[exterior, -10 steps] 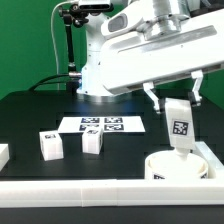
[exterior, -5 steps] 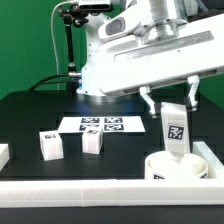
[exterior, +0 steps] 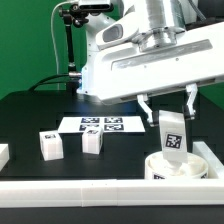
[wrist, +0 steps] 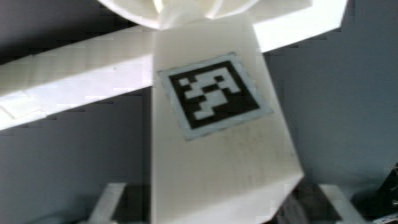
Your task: Assemble stool
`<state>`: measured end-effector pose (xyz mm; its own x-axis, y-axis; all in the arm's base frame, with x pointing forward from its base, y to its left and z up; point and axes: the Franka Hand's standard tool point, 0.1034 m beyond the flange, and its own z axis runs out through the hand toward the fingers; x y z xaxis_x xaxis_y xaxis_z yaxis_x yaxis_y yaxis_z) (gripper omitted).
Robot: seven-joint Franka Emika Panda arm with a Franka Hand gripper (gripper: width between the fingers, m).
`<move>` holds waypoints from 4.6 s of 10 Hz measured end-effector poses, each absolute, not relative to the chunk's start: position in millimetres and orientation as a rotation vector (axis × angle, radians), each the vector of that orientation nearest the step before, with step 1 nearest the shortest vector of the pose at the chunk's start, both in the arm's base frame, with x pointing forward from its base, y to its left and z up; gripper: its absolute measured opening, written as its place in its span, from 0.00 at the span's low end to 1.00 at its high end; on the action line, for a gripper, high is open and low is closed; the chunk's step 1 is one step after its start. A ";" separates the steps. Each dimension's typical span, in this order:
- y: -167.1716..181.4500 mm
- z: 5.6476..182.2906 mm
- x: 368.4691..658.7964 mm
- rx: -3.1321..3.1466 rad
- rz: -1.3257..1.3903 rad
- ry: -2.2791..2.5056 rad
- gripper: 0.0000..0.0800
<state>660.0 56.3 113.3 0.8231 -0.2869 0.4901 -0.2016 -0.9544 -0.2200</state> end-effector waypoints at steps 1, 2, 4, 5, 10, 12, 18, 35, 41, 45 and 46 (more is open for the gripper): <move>56.8 112.7 659.5 -2.847 -0.801 0.383 0.41; 58.3 111.5 658.1 -2.849 -0.796 0.380 0.41; 59.8 112.8 657.0 -2.849 -0.796 0.375 0.41; 60.1 112.7 656.4 -2.850 -0.795 0.375 0.41; 65.4 104.2 652.1 -2.856 -0.775 0.364 0.41; 66.2 100.4 649.8 -2.860 -0.768 0.360 0.41; 49.7 96.5 652.1 -2.837 -0.984 0.370 0.41; 31.5 122.2 662.3 -2.869 -0.869 0.364 0.81; 31.9 103.3 650.2 -2.919 -0.461 0.317 0.81; 37.7 102.0 640.5 -2.887 -0.071 0.311 0.81; 38.7 102.2 639.4 -2.887 -0.015 0.283 0.81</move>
Offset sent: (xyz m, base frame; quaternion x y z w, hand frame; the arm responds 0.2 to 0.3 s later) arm -0.0115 0.0030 0.0057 -0.0014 -0.0122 0.0106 0.9999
